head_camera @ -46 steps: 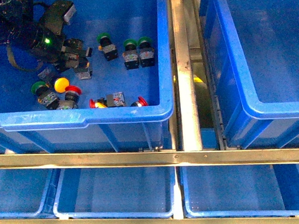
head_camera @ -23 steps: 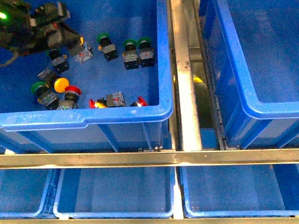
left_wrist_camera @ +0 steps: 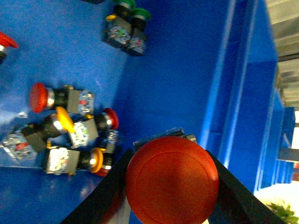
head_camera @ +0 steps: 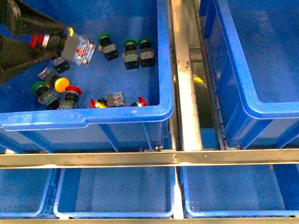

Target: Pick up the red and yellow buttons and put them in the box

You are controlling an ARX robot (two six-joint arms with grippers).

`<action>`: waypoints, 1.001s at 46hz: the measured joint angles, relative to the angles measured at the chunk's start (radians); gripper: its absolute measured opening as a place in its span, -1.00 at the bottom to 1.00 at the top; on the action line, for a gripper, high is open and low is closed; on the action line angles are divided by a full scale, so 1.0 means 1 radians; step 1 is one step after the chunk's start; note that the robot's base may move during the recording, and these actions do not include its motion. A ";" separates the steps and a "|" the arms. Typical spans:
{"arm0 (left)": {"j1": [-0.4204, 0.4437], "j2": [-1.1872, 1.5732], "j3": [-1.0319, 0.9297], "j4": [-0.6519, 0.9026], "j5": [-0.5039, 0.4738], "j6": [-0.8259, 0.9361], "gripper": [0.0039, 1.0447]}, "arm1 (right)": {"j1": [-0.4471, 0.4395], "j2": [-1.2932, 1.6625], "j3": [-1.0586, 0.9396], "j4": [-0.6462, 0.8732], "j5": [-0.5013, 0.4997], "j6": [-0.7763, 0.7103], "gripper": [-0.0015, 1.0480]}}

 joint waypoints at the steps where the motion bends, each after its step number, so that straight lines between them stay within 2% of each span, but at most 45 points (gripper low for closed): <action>1: -0.005 -0.008 0.000 0.007 0.004 -0.018 -0.35 | 0.000 0.000 0.000 0.000 0.000 0.000 0.86; 13: -0.089 -0.035 0.059 0.009 -0.008 -0.114 -0.35 | 0.000 0.000 0.000 0.000 0.000 0.000 0.86; 26: -0.268 0.057 0.202 -0.013 -0.044 -0.134 -0.35 | 0.000 0.000 0.000 0.000 0.000 0.000 0.86; 46: -0.409 0.161 0.346 0.000 -0.086 -0.198 -0.35 | 0.000 0.000 0.000 0.000 0.000 0.000 0.86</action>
